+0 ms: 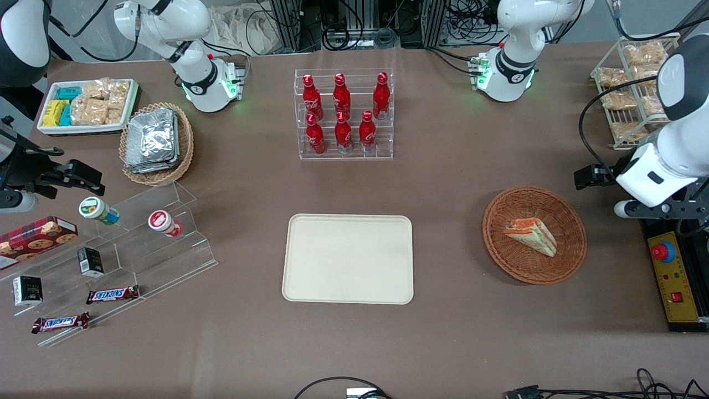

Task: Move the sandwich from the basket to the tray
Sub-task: 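Lower the left gripper over the wrapped sandwich in the wicker basket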

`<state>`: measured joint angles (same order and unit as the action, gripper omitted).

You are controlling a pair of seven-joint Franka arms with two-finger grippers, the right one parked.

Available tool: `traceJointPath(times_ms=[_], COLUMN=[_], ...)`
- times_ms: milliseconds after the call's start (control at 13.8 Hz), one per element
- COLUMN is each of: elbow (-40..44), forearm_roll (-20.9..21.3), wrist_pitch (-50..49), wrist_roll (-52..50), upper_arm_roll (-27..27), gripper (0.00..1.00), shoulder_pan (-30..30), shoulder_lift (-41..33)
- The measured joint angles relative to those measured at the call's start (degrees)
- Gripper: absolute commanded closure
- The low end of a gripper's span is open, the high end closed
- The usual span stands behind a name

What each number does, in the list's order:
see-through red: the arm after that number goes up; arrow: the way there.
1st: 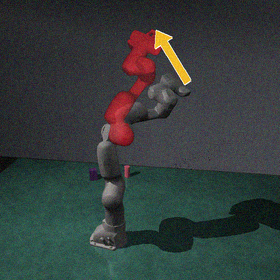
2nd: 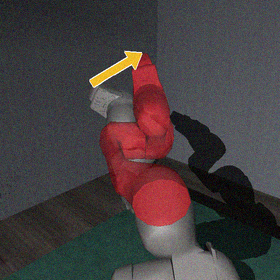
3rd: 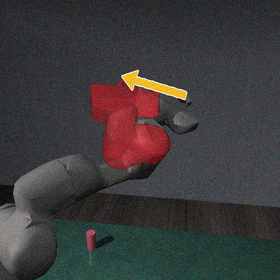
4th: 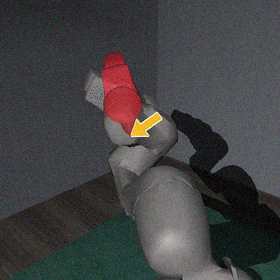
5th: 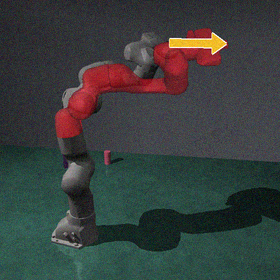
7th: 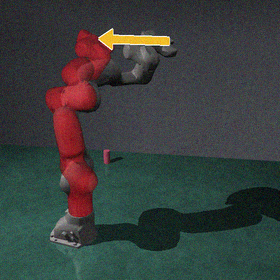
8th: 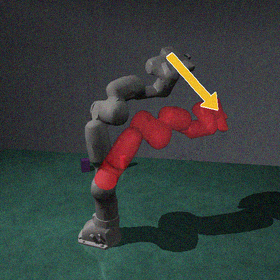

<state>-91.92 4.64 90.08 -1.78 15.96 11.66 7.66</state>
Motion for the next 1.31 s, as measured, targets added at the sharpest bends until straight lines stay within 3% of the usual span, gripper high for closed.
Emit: traceJointPath(times_ms=[363, 653, 944, 1306], elbow=[0.5, -2.04, -7.61, -15.52], forearm_roll=[-0.02, -2.17, -2.55, -2.58], wrist_pitch=[-0.78, 1.48, 13.39, 24.57], wrist_roll=[-5.72, -21.2, -40.27, -51.76], upper_arm_roll=[0.33, 0.41, 0.48, 0.47], gripper=[0.0, 0.0, 0.0, 0.0], shoulder_pan=[-0.12, -0.15, -0.22, -0.24], shoulder_lift=[0.91, 5.96, 9.95, 10.35])
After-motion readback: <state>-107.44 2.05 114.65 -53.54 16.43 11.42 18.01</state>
